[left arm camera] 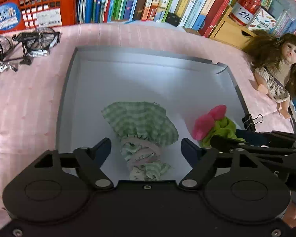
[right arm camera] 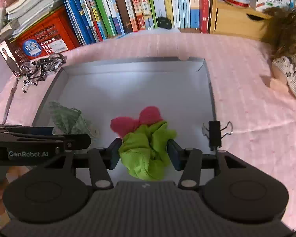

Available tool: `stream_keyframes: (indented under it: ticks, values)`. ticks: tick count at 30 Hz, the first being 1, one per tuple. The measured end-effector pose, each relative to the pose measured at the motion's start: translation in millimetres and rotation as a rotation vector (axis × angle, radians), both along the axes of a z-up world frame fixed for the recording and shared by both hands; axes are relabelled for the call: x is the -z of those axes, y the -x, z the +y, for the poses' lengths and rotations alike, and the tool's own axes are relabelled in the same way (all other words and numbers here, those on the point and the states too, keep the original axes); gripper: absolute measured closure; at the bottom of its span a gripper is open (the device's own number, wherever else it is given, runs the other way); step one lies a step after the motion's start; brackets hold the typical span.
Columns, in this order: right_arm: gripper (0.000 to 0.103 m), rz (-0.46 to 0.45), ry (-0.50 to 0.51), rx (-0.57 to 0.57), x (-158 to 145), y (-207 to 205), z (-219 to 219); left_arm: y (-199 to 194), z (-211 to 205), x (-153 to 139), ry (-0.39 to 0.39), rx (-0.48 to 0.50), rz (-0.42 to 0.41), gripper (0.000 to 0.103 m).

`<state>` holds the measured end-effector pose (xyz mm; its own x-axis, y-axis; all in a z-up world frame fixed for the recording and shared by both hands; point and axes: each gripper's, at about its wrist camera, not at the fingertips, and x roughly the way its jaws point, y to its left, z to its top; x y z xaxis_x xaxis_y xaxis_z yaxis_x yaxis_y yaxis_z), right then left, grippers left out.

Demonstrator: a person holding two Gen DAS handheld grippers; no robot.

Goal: Organize soft objects
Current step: 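Open the left tool dropping the cloth while the right tool releases the scrunchie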

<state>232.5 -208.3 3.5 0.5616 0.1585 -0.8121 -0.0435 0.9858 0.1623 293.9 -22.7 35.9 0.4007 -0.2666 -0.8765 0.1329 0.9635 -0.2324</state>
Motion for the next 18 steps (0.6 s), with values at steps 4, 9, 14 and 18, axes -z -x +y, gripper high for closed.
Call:
stream_keyframes:
  ticks: [4,9,14,18]
  values:
    - [0.033,-0.037,-0.010,-0.005,-9,6,-3,7,1,-10,-0.001,0.014,-0.038,0.023]
    - [0.028,-0.094,-0.010,-0.027,-22,21,-2,19,4,-24,-0.005,0.028,-0.091,0.021]
    - [0.025,-0.166,-0.004,-0.053,-38,41,2,34,7,-36,0.009,0.042,-0.134,0.021]
    - [0.021,-0.227,0.001,-0.075,-50,60,7,53,9,-49,0.025,0.057,-0.186,0.020]
